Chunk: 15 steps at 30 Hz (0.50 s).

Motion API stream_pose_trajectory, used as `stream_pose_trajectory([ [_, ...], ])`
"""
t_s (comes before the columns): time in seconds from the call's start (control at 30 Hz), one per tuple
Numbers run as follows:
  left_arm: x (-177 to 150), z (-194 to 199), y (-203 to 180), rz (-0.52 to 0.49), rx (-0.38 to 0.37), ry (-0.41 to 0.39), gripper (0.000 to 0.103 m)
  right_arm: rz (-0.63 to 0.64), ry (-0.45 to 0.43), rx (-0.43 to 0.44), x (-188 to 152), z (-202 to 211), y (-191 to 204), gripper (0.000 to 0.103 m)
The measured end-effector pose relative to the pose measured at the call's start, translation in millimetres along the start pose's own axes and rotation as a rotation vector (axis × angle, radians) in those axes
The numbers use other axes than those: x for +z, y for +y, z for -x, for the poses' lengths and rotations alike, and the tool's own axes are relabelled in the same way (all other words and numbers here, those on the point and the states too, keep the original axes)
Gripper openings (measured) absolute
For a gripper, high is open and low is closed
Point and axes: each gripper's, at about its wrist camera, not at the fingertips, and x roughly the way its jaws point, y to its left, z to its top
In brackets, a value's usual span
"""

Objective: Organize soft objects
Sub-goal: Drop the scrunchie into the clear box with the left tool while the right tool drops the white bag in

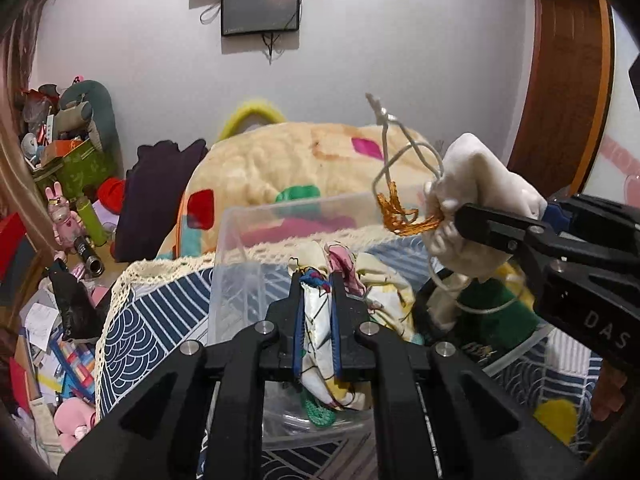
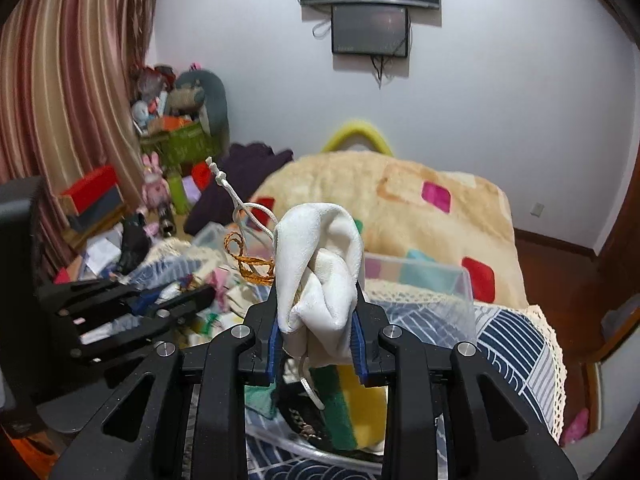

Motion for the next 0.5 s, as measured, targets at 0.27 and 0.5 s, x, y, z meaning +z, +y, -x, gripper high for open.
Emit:
stream_pose_trajectory([
  [0.27,-4,-2,14,0.041,0.002,0.016,0.034,0.046,0.11,-0.034,-5,-23,0,0.028],
  [0.5,-8,17,13,0.012,0.021,-0.026,0.054,0.043,0.086,-0.042,-6,-7,-3,0.046],
])
